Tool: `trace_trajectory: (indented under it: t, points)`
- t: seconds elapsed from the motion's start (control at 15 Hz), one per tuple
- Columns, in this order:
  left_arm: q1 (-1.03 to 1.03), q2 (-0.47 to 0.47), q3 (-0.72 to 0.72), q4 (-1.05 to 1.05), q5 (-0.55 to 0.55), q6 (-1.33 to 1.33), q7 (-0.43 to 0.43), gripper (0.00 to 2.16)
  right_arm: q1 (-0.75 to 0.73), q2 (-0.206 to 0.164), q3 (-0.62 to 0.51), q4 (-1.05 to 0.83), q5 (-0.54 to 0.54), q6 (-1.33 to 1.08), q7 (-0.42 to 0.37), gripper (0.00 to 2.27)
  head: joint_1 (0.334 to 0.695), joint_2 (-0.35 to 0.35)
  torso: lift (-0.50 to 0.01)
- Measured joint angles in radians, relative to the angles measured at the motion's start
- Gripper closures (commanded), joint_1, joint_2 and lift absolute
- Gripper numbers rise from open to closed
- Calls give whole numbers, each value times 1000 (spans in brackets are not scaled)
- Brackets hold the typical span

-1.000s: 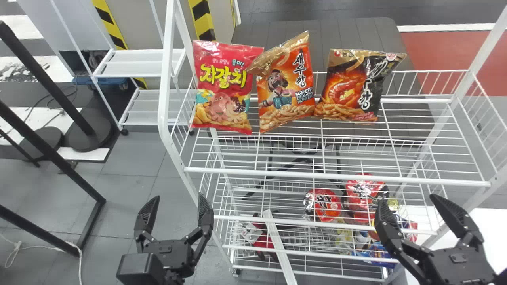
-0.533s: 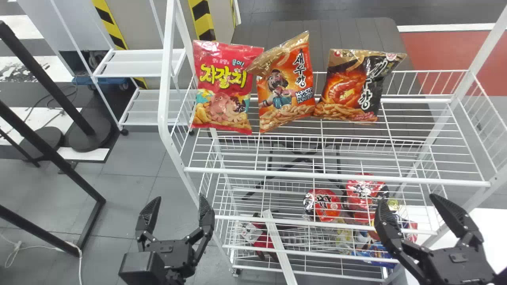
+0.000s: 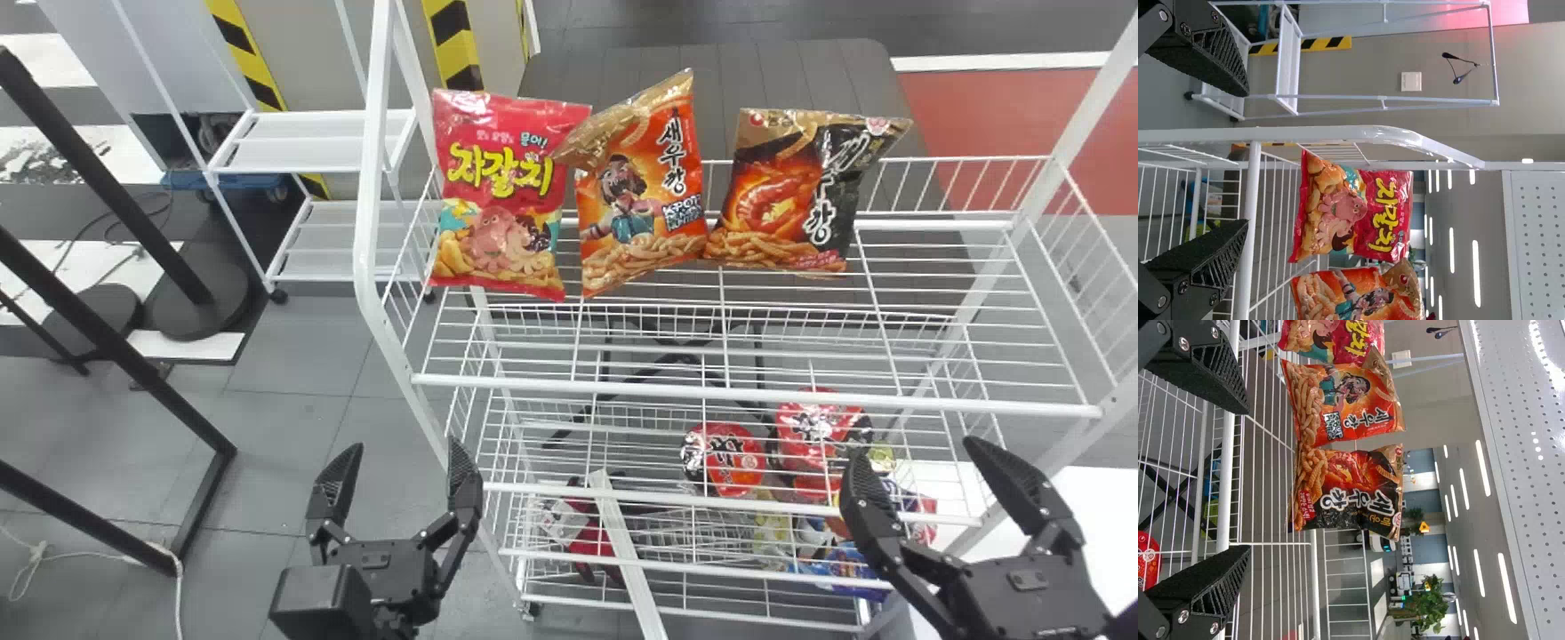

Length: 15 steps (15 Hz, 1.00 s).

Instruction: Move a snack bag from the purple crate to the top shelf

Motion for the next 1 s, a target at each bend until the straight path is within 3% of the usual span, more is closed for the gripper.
trace_trajectory:
  t: [1.0]
  points:
    - [0,0,-2,1,0,0,1,147,-1,0,3,2,-4,3,-3,80,695,127,-76]
